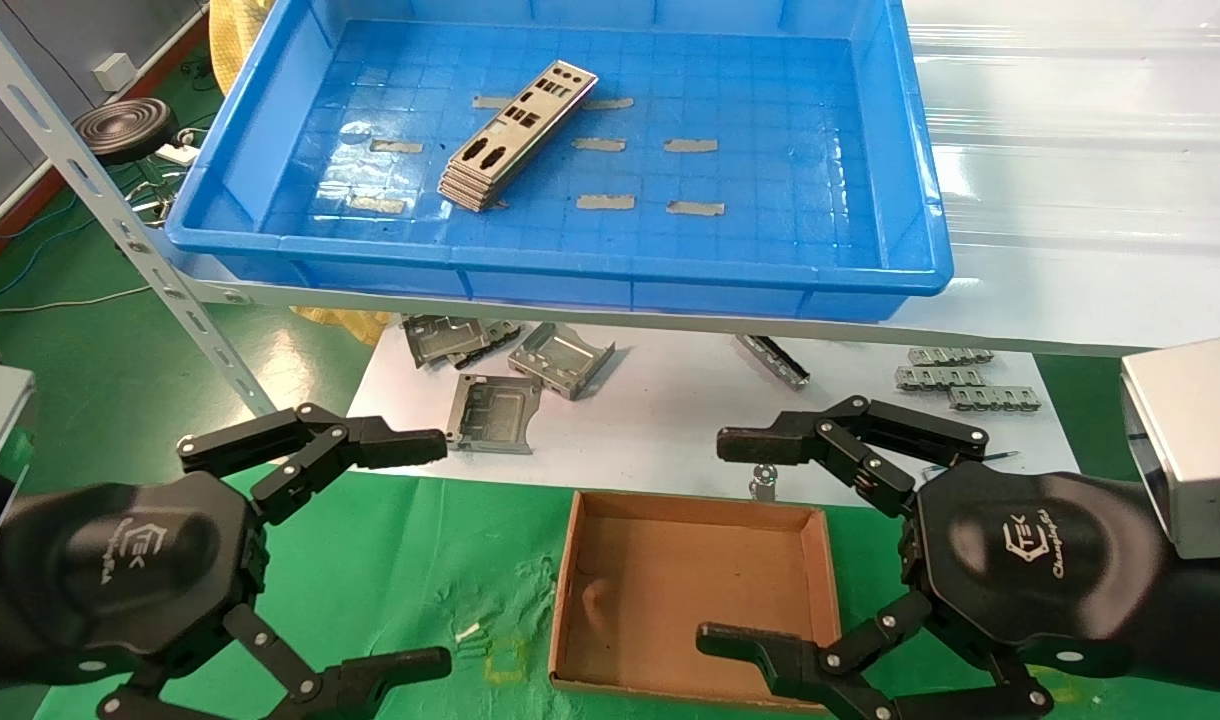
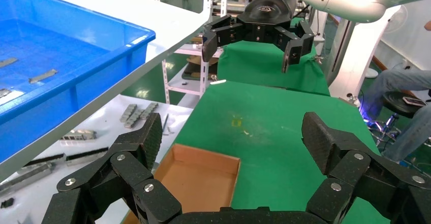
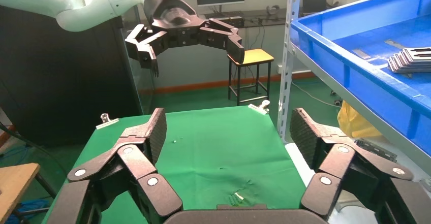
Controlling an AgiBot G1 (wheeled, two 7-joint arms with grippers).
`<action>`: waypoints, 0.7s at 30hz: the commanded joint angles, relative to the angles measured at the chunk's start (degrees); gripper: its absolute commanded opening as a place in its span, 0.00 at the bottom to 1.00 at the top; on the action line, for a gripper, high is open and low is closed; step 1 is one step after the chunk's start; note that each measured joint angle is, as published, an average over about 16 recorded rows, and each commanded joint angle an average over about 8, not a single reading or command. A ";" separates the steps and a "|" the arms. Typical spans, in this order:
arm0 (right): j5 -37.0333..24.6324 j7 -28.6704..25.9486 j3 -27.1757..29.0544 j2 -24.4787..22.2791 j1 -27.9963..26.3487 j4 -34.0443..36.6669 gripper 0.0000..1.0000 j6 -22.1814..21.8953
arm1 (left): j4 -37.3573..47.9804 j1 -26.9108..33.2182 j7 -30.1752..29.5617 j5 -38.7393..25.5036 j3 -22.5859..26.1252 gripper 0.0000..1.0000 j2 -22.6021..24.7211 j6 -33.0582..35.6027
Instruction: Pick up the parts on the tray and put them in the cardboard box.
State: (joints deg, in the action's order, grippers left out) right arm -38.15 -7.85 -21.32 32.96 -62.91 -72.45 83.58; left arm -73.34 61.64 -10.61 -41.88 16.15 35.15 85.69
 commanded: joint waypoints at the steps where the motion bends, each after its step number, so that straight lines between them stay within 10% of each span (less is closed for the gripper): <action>1: 0.00 0.00 0.00 0.00 0.00 0.00 0.00 0.00 | 0.00 0.00 0.00 0.00 0.00 1.00 0.00 0.00; 21: 0.00 0.00 0.00 0.00 0.00 0.00 0.00 0.00 | 0.00 0.00 0.00 0.00 0.00 1.00 0.00 0.00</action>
State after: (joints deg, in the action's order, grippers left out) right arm -38.15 -7.85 -21.32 32.96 -62.91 -72.45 83.58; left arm -73.34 61.64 -10.61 -41.88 16.15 35.15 85.69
